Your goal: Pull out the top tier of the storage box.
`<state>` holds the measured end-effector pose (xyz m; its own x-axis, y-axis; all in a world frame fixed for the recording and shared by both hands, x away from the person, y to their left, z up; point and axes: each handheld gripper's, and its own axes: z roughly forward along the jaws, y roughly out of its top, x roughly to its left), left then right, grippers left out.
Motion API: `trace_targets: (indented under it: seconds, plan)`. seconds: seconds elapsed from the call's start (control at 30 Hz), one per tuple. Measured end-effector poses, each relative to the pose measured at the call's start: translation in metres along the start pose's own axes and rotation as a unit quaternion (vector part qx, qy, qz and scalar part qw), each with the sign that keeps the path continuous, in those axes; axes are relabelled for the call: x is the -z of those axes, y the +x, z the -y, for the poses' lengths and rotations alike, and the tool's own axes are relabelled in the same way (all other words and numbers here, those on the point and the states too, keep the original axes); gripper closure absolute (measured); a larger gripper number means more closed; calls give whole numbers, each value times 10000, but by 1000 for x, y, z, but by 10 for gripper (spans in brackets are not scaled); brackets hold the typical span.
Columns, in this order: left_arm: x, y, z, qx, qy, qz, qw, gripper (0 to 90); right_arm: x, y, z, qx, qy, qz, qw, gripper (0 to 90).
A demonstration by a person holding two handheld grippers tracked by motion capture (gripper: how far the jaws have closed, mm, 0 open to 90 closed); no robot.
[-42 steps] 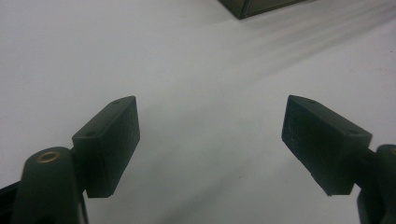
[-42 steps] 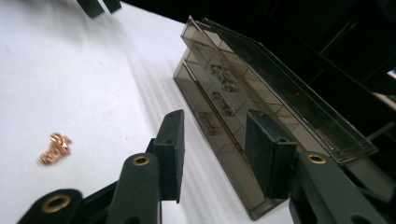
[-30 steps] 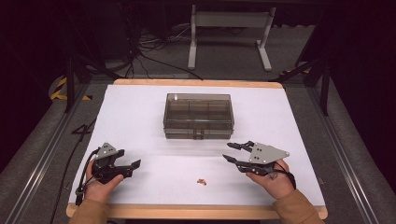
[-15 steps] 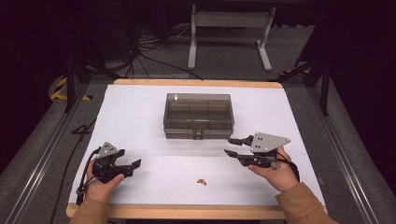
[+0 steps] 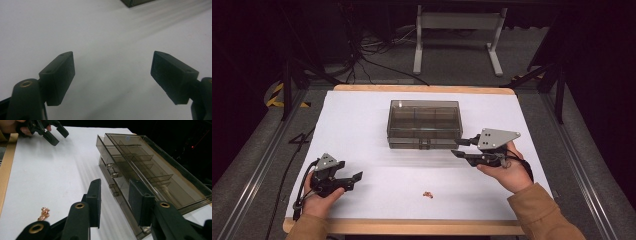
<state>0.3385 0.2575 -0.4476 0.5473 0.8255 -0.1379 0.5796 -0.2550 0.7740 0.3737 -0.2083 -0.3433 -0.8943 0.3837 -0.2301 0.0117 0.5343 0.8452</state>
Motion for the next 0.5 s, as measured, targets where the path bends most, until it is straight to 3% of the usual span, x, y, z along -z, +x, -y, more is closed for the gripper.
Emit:
trace_targets:
  seconds: [0.5]
  plan:
    - [3, -1, 4, -7, 41, 54, 10000, 199, -17, -29, -12, 17, 481, -165, 9987, 621]
